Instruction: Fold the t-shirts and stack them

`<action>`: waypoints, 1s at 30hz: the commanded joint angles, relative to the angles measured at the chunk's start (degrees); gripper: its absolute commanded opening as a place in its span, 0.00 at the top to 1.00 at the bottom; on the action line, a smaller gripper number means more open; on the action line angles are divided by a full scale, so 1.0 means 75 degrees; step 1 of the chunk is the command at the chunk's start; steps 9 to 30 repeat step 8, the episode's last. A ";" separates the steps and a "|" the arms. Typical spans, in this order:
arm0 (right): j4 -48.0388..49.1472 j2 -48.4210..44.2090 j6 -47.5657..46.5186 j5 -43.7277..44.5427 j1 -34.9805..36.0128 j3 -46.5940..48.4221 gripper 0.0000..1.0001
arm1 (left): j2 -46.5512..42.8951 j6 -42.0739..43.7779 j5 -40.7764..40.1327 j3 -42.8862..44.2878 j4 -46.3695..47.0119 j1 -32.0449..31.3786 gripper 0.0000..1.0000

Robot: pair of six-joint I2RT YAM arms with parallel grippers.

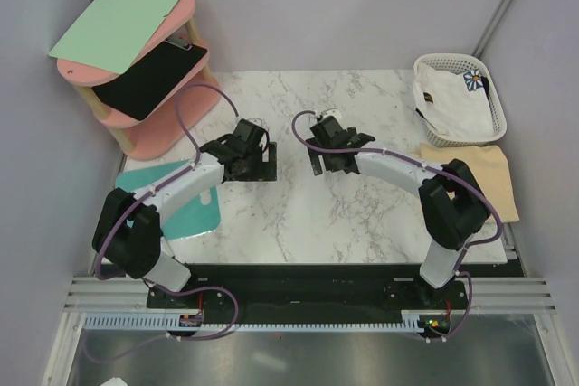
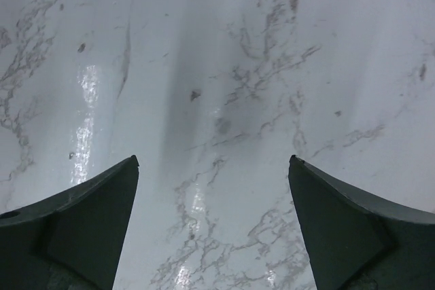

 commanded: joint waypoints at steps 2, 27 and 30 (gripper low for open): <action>0.0627 0.0306 0.0119 -0.0184 0.0285 0.0427 0.02 | -0.0131 0.0509 -0.0312 -0.0002 0.0371 0.0052 0.00; 0.1084 0.0096 0.0025 -0.0185 0.0273 0.0240 0.02 | -0.0166 0.0686 -0.0288 -0.0049 0.0594 0.0064 0.00; 0.1084 0.0096 0.0025 -0.0185 0.0273 0.0240 0.02 | -0.0166 0.0686 -0.0288 -0.0049 0.0594 0.0064 0.00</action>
